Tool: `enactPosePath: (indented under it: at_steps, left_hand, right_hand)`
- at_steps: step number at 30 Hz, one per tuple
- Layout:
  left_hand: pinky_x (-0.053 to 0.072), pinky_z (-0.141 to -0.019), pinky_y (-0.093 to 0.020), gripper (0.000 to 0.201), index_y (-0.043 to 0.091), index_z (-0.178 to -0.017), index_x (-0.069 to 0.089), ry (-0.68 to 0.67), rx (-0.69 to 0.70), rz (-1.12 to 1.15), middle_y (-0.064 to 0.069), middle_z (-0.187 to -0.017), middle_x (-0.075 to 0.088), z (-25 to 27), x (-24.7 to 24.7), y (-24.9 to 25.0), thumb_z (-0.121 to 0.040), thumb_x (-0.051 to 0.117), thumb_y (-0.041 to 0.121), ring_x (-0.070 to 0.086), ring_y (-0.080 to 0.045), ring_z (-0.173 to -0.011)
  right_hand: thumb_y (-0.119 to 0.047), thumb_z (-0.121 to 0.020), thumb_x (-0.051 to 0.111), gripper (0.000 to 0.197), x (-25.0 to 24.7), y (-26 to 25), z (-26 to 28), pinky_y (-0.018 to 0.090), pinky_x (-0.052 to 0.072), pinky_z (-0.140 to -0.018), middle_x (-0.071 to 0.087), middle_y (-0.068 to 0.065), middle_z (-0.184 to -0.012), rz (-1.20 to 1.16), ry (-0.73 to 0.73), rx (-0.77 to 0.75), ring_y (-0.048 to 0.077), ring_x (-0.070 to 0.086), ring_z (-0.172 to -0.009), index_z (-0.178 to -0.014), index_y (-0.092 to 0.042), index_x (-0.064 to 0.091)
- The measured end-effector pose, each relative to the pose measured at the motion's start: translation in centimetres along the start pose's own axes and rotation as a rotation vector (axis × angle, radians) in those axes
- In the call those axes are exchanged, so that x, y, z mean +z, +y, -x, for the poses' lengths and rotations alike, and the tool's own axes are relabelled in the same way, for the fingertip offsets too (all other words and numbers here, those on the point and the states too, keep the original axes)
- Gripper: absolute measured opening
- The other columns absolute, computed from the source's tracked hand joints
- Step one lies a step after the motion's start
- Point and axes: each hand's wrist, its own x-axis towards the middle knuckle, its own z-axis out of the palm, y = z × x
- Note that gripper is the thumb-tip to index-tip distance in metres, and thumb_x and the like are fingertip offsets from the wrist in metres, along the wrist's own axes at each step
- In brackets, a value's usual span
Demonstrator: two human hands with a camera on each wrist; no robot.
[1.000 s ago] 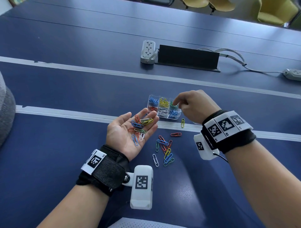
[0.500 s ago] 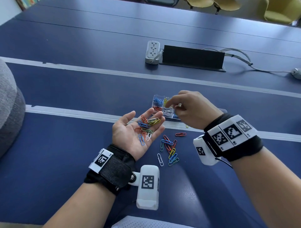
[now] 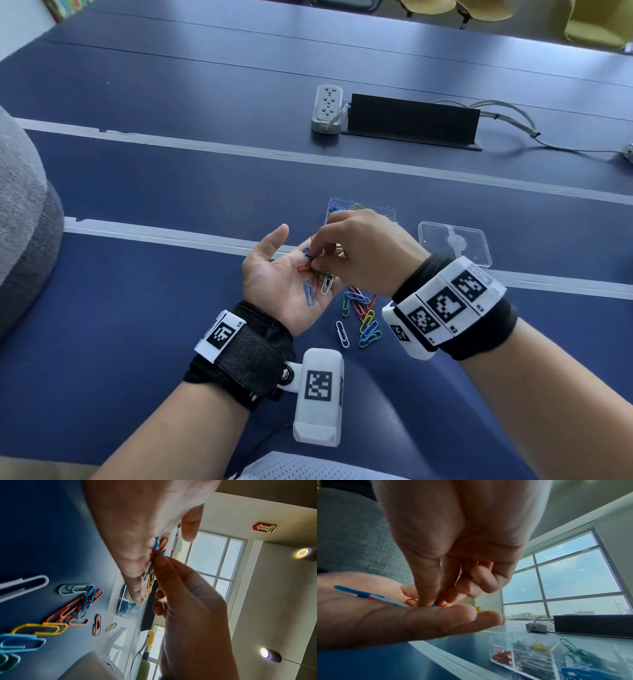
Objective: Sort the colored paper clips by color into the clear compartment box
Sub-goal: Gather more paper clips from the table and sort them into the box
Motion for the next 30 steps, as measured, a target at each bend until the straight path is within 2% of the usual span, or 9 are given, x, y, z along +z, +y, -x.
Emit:
enactPosePath:
  at_steps: [4, 8, 13, 18, 21, 24, 26, 28, 30]
  left_hand:
    - [0.056, -0.078, -0.035, 0.055, 0.0, -0.118, 0.054, 0.002, 0.019, -0.023, -0.015, -0.087, 0.067, 0.0, 0.0, 0.1, -0.09, 0.035, 0.044, 0.068, -0.027, -0.083]
    - [0.056, -0.078, -0.042, 0.057, -0.001, -0.112, 0.061, 0.01, 0.028, -0.019, -0.019, -0.105, 0.067, -0.1, -0.1, 0.1, -0.09, 0.035, 0.045, 0.067, -0.031, -0.095]
    - [0.058, -0.072, -0.04, 0.064, -0.005, -0.096, 0.071, -0.002, 0.016, 0.044, -0.016, -0.091, 0.069, -0.1, -0.2, 0.0, -0.09, 0.037, 0.049, 0.07, -0.03, -0.082]
    - [0.054, -0.087, -0.039, 0.068, -0.001, -0.119, 0.058, 0.038, 0.037, 0.005, -0.016, -0.114, 0.062, -0.1, -0.4, 0.2, -0.089, 0.034, 0.055, 0.062, -0.03, -0.105]
    - [0.056, -0.082, -0.04, 0.063, -0.001, -0.112, 0.062, 0.06, 0.051, 0.012, -0.016, -0.109, 0.065, 0.0, -0.2, 0.2, -0.091, 0.036, 0.052, 0.064, -0.029, -0.102]
    - [0.057, -0.075, -0.033, 0.064, -0.002, -0.08, 0.074, 0.047, 0.079, 0.029, -0.013, -0.084, 0.071, 0.0, 0.0, 0.2, -0.092, 0.036, 0.048, 0.071, -0.024, -0.077]
    - [0.052, -0.079, -0.032, 0.064, -0.003, -0.082, 0.074, 0.075, 0.082, 0.022, -0.013, -0.083, 0.07, -0.1, -0.1, 0.5, -0.092, 0.037, 0.049, 0.07, -0.024, -0.074]
    - [0.053, -0.078, -0.032, 0.064, -0.002, -0.109, 0.066, 0.106, 0.057, -0.008, -0.017, -0.102, 0.069, 0.0, -0.2, 0.8, -0.09, 0.037, 0.052, 0.068, -0.027, -0.087]
    - [0.058, -0.076, -0.035, 0.069, 0.001, -0.127, 0.056, 0.113, 0.028, -0.041, -0.021, -0.12, 0.063, 0.0, -0.1, 0.9, -0.09, 0.035, 0.055, 0.066, -0.031, -0.101]
  right_hand:
    - [-0.031, -0.081, 0.059, 0.013, 0.2, -0.1, -0.1, 0.04, 0.052, -0.073, 0.065, -0.003, -0.085, -0.044, 0.057, -0.006, 0.019, 0.06, -0.082, -0.084, -0.024, 0.07]
    - [-0.026, -0.082, 0.059, 0.013, -0.3, -0.1, -0.3, 0.037, 0.052, -0.071, 0.071, -0.002, -0.08, -0.066, 0.106, 0.008, 0.017, 0.059, -0.069, -0.086, -0.02, 0.07]
    - [-0.027, -0.088, 0.052, 0.022, -0.2, -0.7, -0.6, 0.039, 0.051, -0.078, 0.066, -0.002, -0.098, 0.06, -0.046, -0.014, 0.022, 0.06, -0.094, -0.104, -0.029, 0.067]
    - [-0.027, -0.084, 0.058, 0.014, -0.2, -0.9, -0.6, 0.04, 0.052, -0.075, 0.064, -0.004, -0.088, -0.039, 0.012, -0.043, 0.019, 0.06, -0.083, -0.093, -0.026, 0.067]
    - [-0.019, -0.078, 0.063, 0.009, -0.5, -0.9, -0.7, 0.025, 0.049, -0.072, 0.067, -0.004, -0.082, -0.143, 0.072, -0.088, 0.006, 0.057, -0.069, -0.085, -0.02, 0.069]
    - [-0.015, -0.075, 0.064, 0.009, -1.4, -1.3, -0.2, 0.007, 0.037, -0.064, 0.065, -0.01, -0.074, -0.23, 0.086, -0.188, -0.007, 0.048, -0.057, -0.083, -0.017, 0.069]
    - [-0.015, -0.075, 0.063, 0.01, -1.4, -1.6, 0.3, 0.014, 0.043, -0.063, 0.062, -0.01, -0.073, -0.198, 0.042, -0.272, -0.005, 0.046, -0.057, -0.082, -0.018, 0.069]
    - [-0.017, -0.076, 0.061, 0.011, -1.0, -1.8, 0.6, 0.033, 0.052, -0.063, 0.064, -0.008, -0.078, -0.106, -0.029, -0.329, 0.009, 0.052, -0.064, -0.082, -0.022, 0.069]
    - [-0.021, -0.077, 0.06, 0.012, -0.6, -1.6, 0.8, 0.043, 0.052, -0.065, 0.066, -0.007, -0.083, -0.037, -0.073, -0.355, 0.018, 0.06, -0.078, -0.082, -0.025, 0.07]
